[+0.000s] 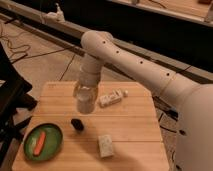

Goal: Place the ceramic cup over the eraser

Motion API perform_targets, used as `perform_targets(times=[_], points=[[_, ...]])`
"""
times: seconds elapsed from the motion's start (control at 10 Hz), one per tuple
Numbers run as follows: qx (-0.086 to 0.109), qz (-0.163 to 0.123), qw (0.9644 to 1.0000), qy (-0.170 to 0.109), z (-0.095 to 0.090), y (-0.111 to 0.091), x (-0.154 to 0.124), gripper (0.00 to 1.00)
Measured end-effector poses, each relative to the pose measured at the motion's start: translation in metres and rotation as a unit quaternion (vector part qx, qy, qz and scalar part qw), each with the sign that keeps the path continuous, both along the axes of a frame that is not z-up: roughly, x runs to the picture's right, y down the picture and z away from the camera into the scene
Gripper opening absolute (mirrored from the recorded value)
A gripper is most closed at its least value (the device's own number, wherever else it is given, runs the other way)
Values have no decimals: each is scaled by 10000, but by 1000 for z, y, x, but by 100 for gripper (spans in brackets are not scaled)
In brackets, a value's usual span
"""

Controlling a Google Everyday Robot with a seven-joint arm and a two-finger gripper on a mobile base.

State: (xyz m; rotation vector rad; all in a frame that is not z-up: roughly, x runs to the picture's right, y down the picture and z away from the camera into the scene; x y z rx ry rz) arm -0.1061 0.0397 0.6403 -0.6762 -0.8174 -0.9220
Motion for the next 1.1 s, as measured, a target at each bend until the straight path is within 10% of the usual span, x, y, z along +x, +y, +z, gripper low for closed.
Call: perform_targets(times=[0.5,1.1], points=[[-22,-465,9979,-457,-18,12,-48,0],[-596,-571,9964,-208,15,42,-49,0]])
